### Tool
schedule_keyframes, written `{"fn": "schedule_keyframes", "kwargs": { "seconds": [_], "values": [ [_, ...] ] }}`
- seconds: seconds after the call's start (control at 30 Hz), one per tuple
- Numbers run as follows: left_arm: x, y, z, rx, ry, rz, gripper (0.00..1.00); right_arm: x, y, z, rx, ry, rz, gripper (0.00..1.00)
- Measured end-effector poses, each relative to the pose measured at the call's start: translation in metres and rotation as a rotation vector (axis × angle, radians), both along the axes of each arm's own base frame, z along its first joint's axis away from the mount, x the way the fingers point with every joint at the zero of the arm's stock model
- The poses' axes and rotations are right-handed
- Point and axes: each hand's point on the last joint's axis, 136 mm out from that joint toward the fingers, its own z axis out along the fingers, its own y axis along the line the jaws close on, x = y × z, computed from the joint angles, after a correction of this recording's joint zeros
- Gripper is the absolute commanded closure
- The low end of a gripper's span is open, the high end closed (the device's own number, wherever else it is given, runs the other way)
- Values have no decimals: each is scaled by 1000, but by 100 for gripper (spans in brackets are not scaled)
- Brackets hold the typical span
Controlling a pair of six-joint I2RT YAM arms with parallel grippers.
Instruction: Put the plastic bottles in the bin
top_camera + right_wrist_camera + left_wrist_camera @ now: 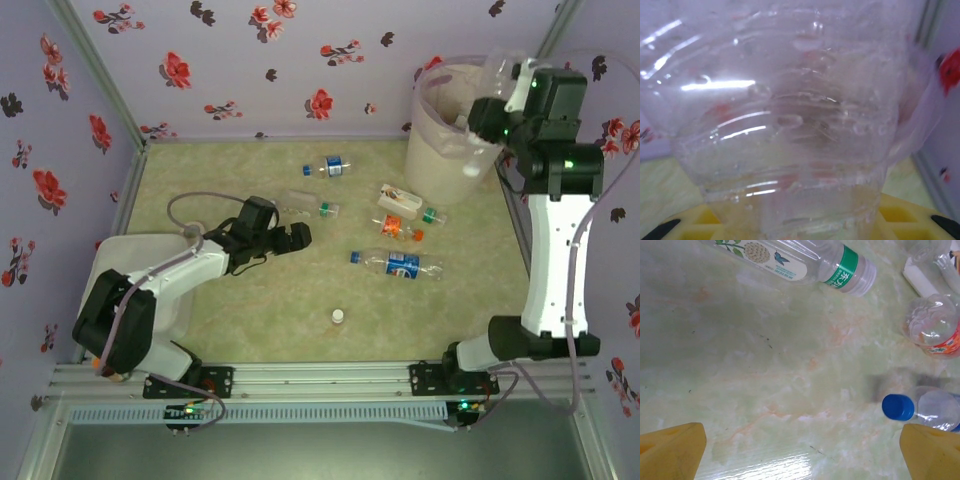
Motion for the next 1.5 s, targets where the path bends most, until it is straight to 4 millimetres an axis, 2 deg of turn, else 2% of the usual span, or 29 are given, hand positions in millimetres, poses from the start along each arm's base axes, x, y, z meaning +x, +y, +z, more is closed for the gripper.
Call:
{"fn": "schedule_keyframes", "kwargs": {
  "seconds": [0.13,0.27,0.4,0.5,0.67,0.73,0.87,1.07,1.1,1.2,1.3,1.33,1.43,1.5],
  "values": [
    [-4,3,16,-44,-22,23,0,37,-23,19,-85,-127,-93,100],
    [-11,11,46,-82,-84,44,0,73,-45,39,-144,-222,-177,100],
    [-18,23,59,-91,-115,73,0,111,-58,44,-188,-257,-225,100],
    [-22,29,55,-81,-107,91,0,140,-64,32,-215,-241,-245,100],
    [-25,33,49,-64,-91,98,0,184,-65,-12,-229,-167,-239,100],
    [-25,33,48,-62,-88,98,0,195,-63,-30,-242,-133,-231,100],
    [-27,34,46,-55,-80,98,0,207,-61,-62,-275,-68,-211,100],
    [-29,37,52,-60,-92,102,0,220,-69,-94,-279,3,-216,100],
    [-29,37,53,-59,-94,103,0,222,-72,-99,-275,15,-216,98],
    [-30,40,51,-48,-88,109,0,229,-84,-122,-243,76,-218,84],
    [-30,40,51,-45,-88,111,0,229,-92,-151,-196,154,-208,56],
    [-30,40,51,-45,-88,111,0,228,-94,-160,-176,179,-205,50],
    [-30,40,51,-44,-88,112,0,226,-98,-175,-114,220,-194,40],
    [-30,41,51,-43,-87,112,0,225,-98,-178,-81,229,-186,34]
  ]
}}
